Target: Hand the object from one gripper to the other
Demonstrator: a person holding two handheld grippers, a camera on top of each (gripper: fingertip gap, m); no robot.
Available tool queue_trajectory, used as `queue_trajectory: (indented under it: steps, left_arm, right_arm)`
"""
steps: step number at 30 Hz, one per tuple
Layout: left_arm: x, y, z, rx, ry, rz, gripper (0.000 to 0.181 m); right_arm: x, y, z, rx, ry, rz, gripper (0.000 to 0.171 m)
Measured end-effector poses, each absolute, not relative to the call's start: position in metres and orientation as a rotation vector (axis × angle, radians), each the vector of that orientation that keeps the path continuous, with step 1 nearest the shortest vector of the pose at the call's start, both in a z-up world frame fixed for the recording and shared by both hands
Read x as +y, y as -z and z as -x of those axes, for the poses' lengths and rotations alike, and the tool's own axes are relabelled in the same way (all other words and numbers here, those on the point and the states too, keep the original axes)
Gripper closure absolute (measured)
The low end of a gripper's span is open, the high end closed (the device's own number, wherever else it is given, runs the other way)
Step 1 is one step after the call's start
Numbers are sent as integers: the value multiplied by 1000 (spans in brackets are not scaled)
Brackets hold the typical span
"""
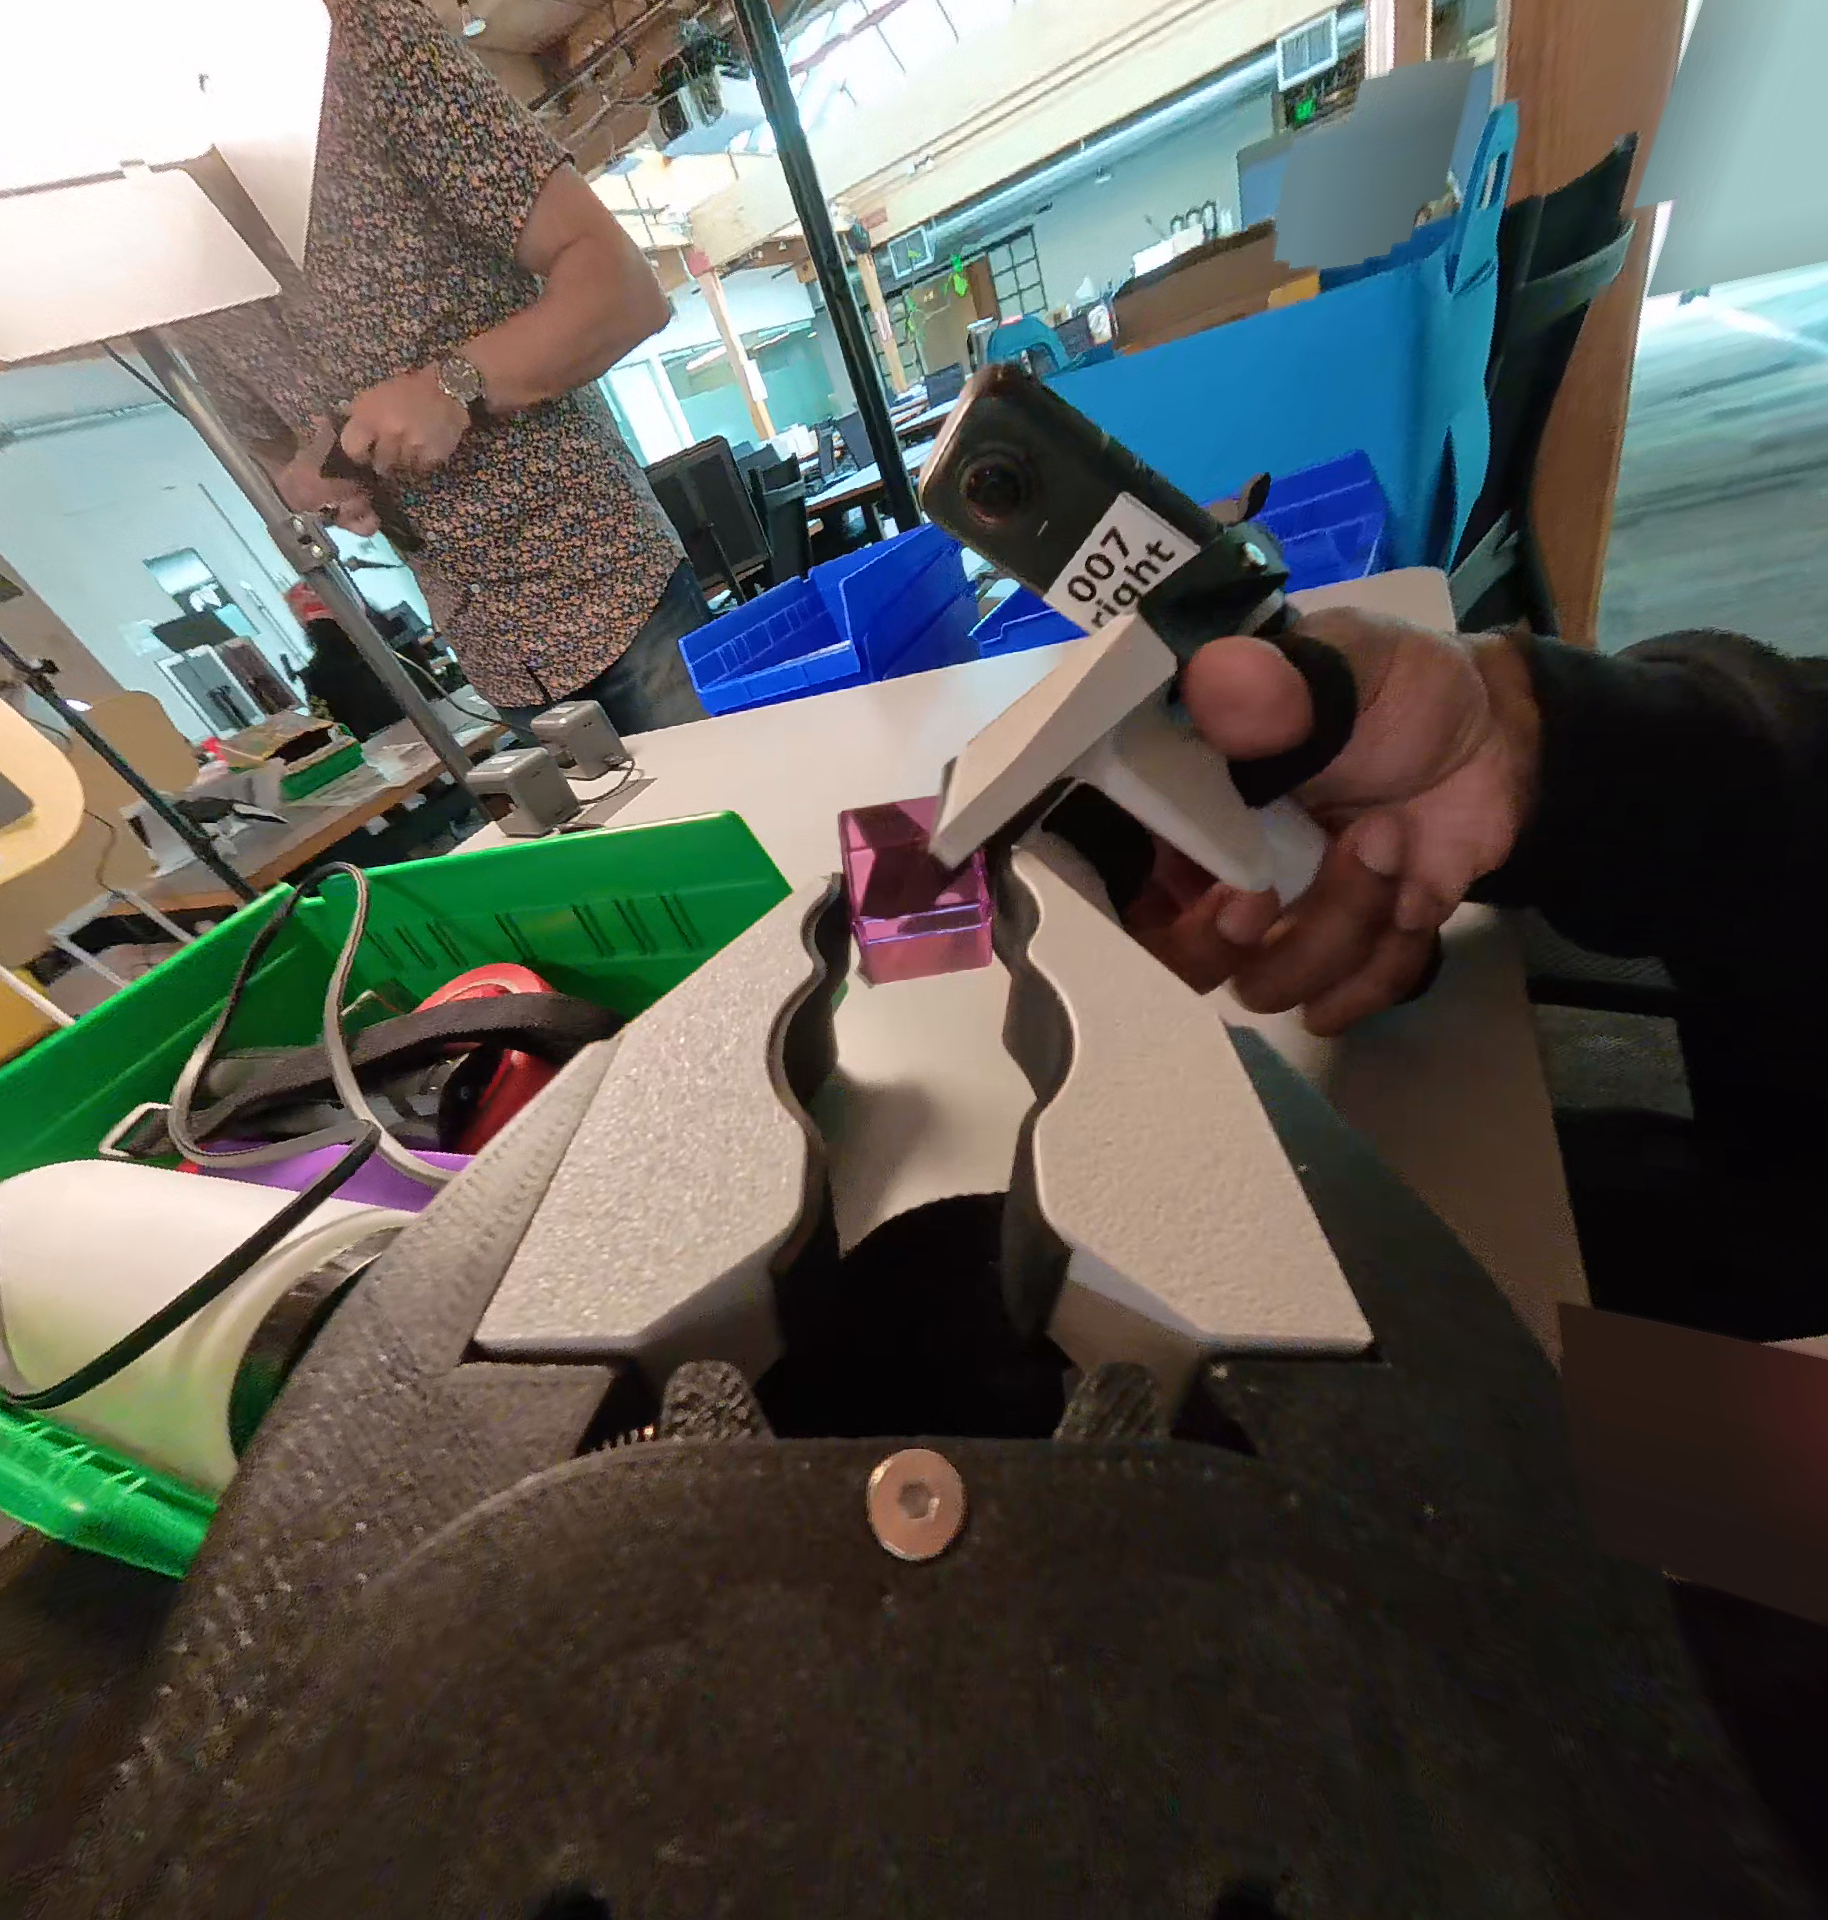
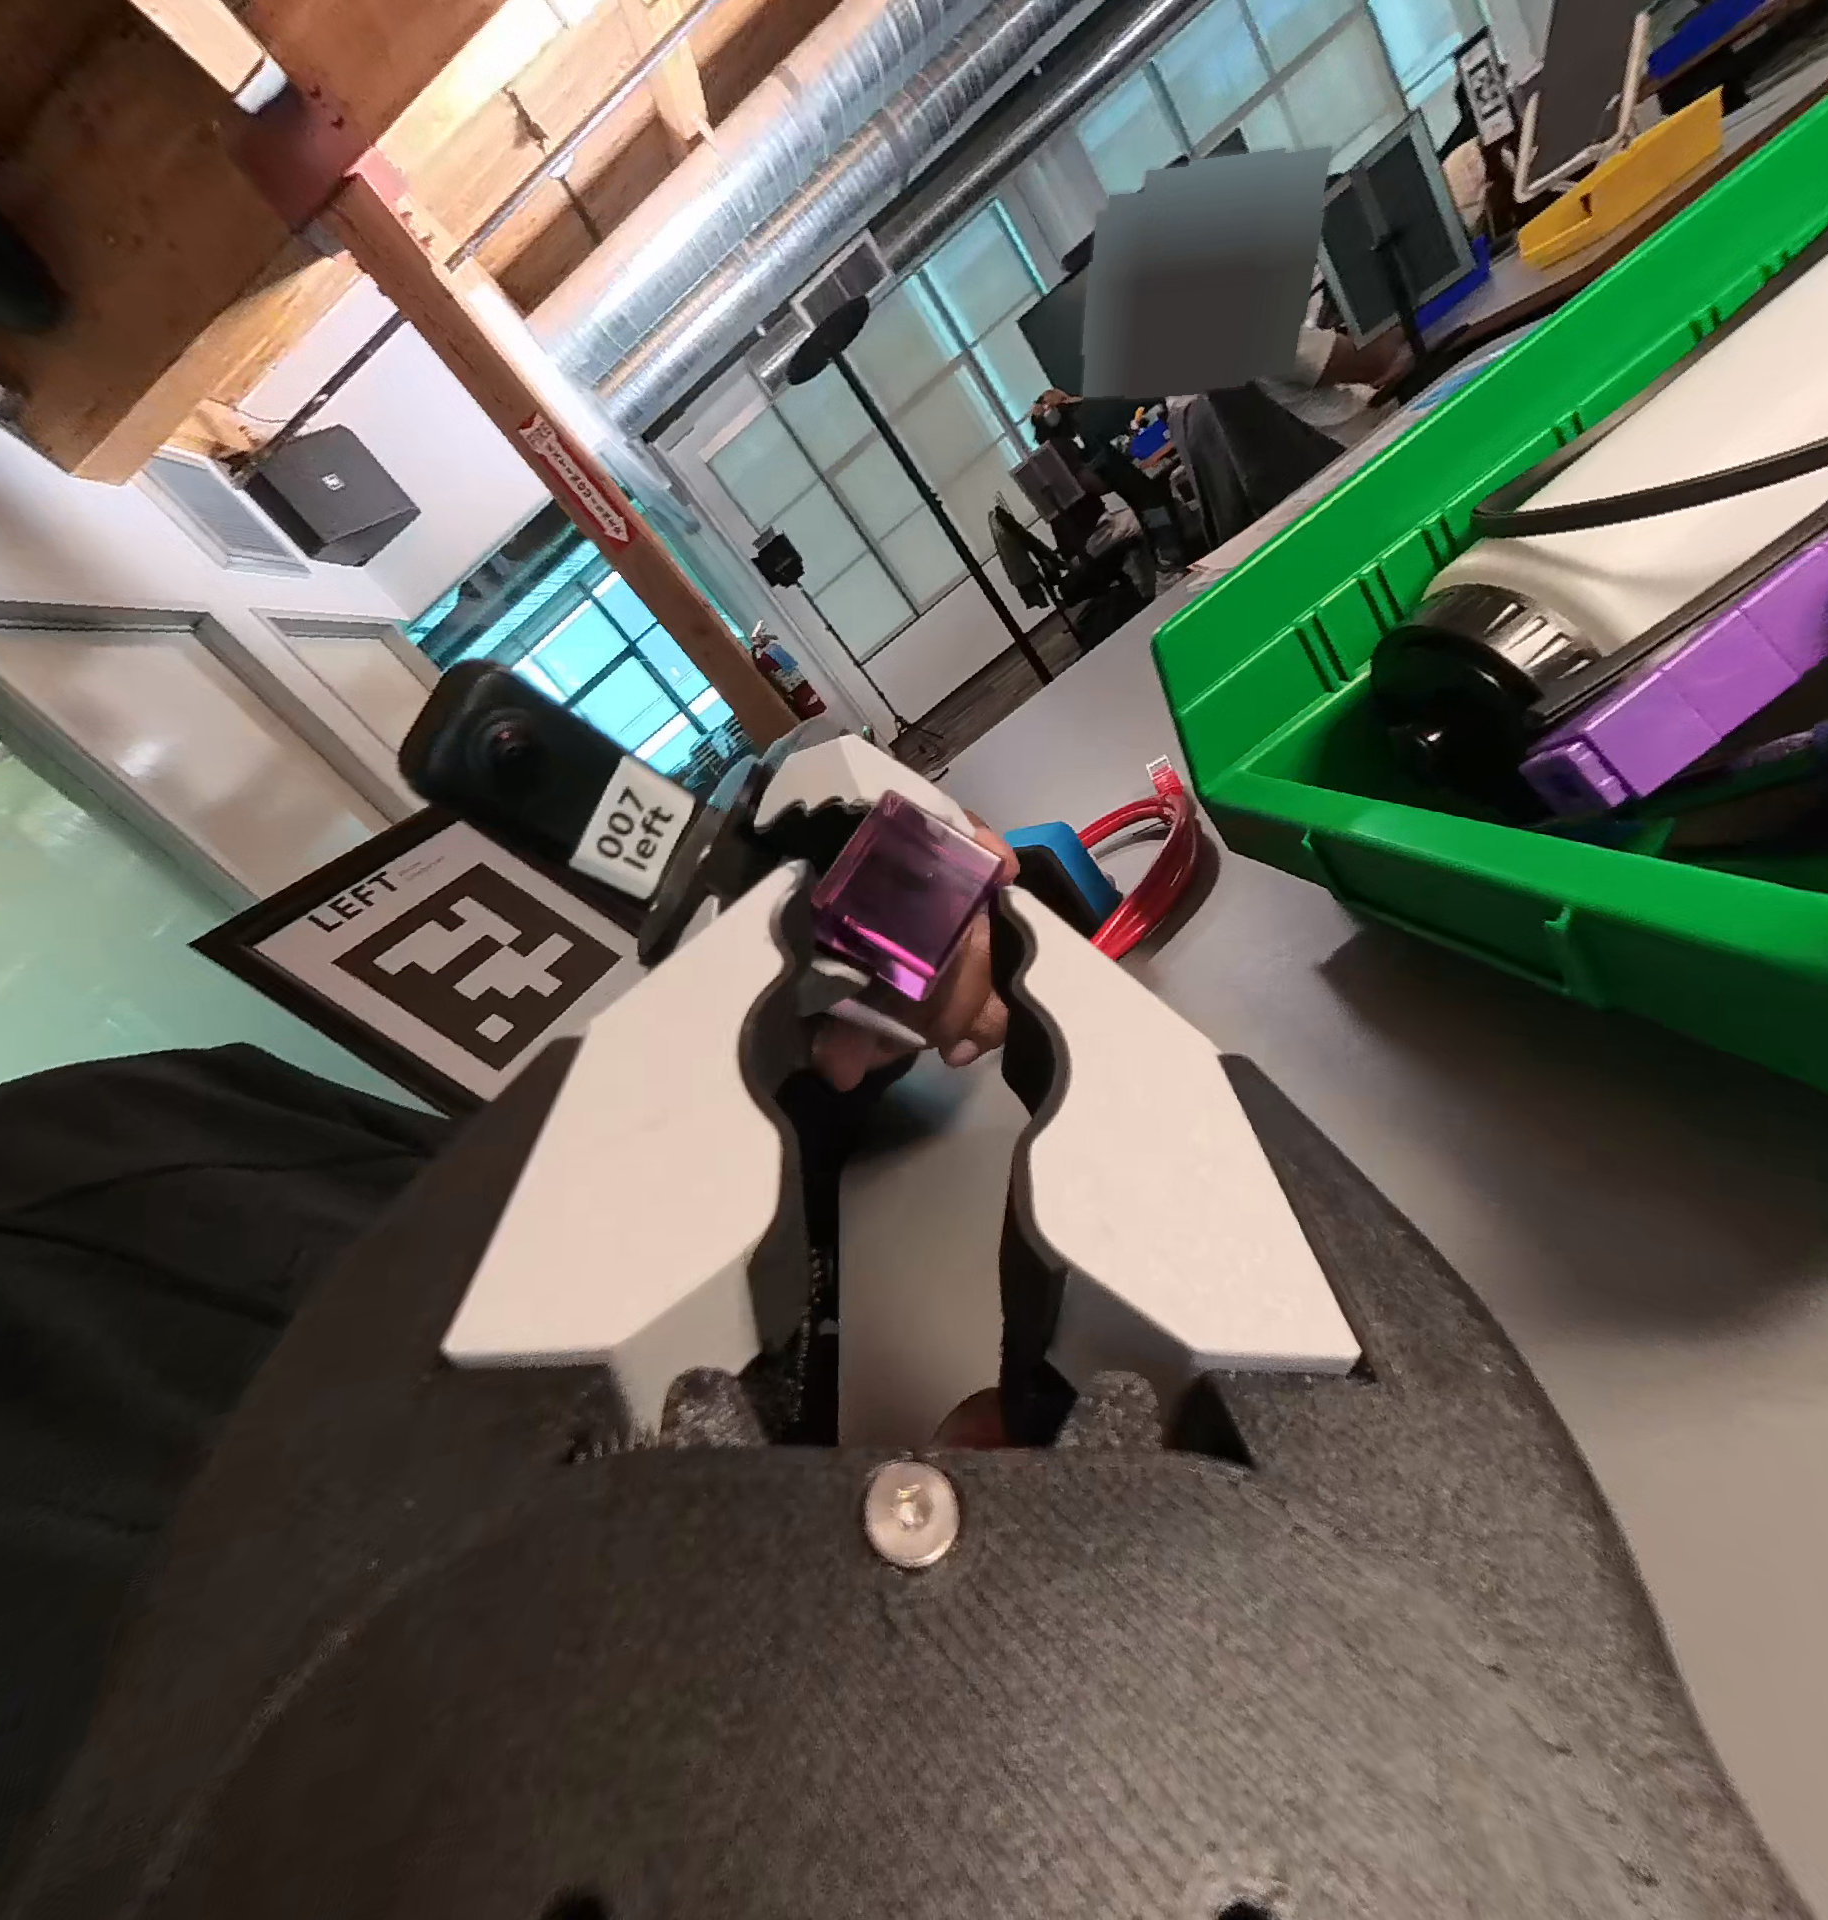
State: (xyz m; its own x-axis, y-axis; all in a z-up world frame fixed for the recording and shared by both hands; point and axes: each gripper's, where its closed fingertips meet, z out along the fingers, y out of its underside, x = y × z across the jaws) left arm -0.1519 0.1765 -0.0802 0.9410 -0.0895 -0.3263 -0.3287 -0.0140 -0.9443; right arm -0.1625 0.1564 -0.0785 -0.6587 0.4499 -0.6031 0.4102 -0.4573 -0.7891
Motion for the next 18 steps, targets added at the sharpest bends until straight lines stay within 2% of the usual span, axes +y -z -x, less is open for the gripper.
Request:
queue_trajectory:
  steps: [5,11,18]
  left_arm:
    - [178,79,156,256,-142,1581,152]
    - [169,69,176,-98,413,1537,132]
    - [181,85,170,-334,610,1638,136]
  right_arm:
    - [162,74,168,-1570,-2227,1203,137]
    - [183,72,175,-1537,-1849,1005,137]
    - [171,89,183,-1656,-1335,739,137]
